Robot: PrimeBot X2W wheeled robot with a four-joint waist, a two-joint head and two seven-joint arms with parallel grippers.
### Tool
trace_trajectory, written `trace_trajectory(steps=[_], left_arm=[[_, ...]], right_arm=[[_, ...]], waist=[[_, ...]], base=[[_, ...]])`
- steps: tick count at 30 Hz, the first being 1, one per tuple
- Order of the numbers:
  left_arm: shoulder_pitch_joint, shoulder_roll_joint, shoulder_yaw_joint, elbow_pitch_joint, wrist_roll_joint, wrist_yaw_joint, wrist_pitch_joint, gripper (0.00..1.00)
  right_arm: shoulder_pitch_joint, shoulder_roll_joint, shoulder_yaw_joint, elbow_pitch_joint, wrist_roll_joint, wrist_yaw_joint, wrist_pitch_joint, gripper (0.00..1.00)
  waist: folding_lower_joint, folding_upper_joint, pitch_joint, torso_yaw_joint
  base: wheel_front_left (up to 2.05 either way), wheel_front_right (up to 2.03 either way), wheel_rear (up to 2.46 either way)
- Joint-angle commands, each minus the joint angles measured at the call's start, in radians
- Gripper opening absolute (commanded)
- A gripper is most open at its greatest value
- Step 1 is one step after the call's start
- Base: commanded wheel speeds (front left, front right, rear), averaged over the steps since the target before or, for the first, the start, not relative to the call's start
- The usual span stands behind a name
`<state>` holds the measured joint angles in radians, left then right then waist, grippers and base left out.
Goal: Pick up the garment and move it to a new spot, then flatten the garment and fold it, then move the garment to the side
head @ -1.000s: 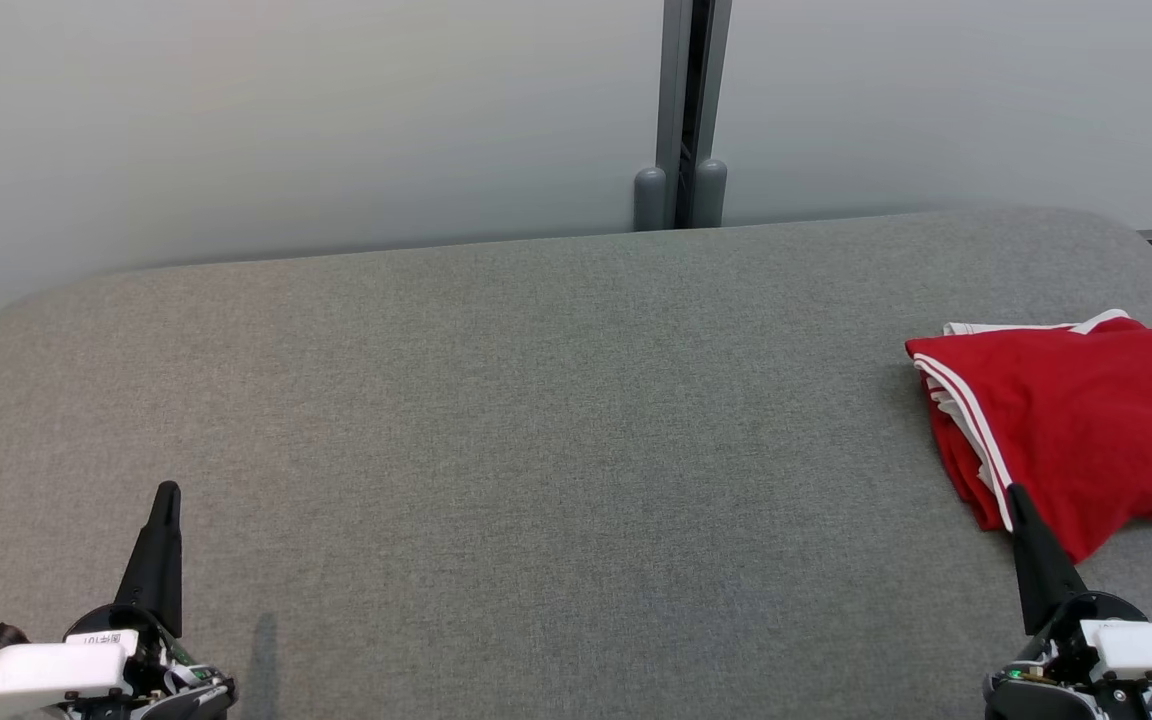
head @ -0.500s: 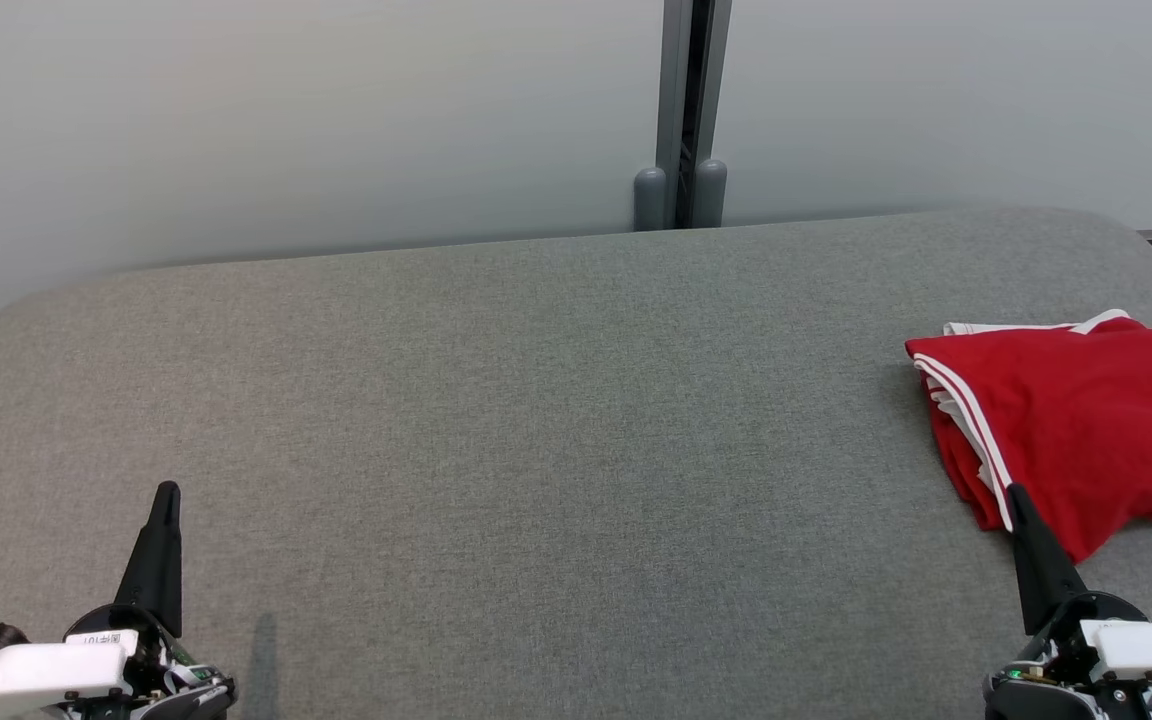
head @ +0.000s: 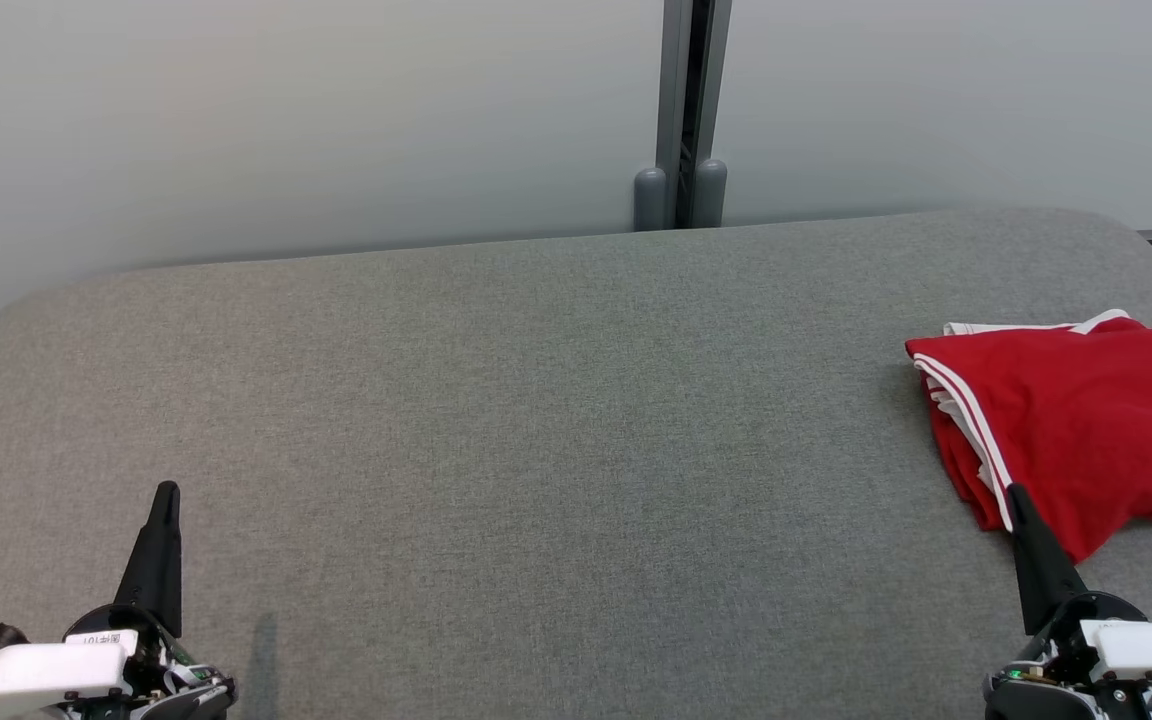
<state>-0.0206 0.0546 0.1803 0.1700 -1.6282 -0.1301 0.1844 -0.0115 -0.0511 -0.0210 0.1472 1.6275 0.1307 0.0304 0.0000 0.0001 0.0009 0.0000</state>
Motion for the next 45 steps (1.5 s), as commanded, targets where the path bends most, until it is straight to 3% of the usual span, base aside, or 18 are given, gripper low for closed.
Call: trace_trajectory(steps=[1, 45], left_arm=[[-0.015, 0.003, 0.005, 0.000, 0.004, -0.004, 0.004, 0.00], [-0.015, 0.001, 0.009, 0.000, 0.007, -0.004, 0.007, 0.00]], right_arm=[[-0.009, -0.003, -0.002, 0.002, -0.001, 0.000, 0.002, 0.00], [-0.009, -0.002, -0.003, 0.003, -0.003, 0.000, 0.004, 0.00]], waist=[[0.0000, -0.0001, 0.000, 0.000], [0.0000, -0.0001, 0.000, 0.000]], base=[[0.00, 0.00, 0.00], [0.00, 0.00, 0.00]])
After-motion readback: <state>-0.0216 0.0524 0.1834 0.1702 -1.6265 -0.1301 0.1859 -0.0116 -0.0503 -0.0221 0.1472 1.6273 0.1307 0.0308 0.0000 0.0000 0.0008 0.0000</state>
